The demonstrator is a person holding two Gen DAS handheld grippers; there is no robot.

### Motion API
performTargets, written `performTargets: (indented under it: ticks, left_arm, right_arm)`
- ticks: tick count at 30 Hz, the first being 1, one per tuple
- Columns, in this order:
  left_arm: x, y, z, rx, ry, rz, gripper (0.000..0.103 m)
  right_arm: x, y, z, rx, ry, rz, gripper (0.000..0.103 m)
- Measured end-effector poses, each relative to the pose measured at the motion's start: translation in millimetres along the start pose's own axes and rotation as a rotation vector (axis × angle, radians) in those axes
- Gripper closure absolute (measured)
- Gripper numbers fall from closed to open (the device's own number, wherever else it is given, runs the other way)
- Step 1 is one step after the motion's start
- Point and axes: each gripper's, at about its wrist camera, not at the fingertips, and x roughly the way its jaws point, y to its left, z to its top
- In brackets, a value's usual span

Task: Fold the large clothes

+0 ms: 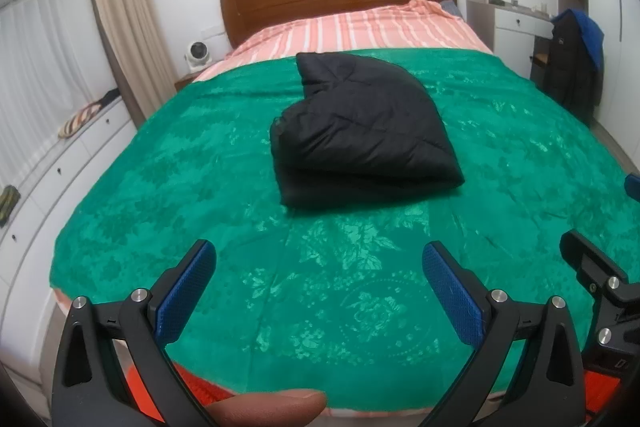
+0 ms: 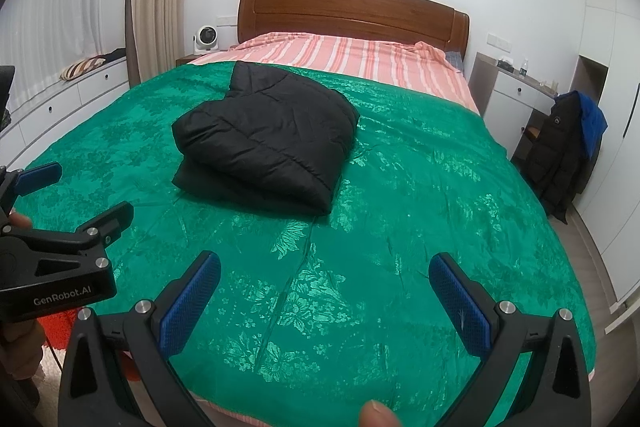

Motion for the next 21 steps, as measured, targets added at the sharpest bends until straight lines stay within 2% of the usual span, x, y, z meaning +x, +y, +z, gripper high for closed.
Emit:
performTargets:
  ticks: [11, 21]
  left_arm:
    - [1.4, -0.9, -0.8, -0.004, 0.002, -0.010, 0.000]
    - [-4.5, -5.2, -1.8, 0.014, -0.043, 0.011, 0.000]
  right_arm:
    - [-0.5, -0.4, -0.5, 0.003, 0.001, 0.000, 0.000]
    - [-1.4, -6.2, -0.6, 0.016, -0.001, 0.005, 0.000]
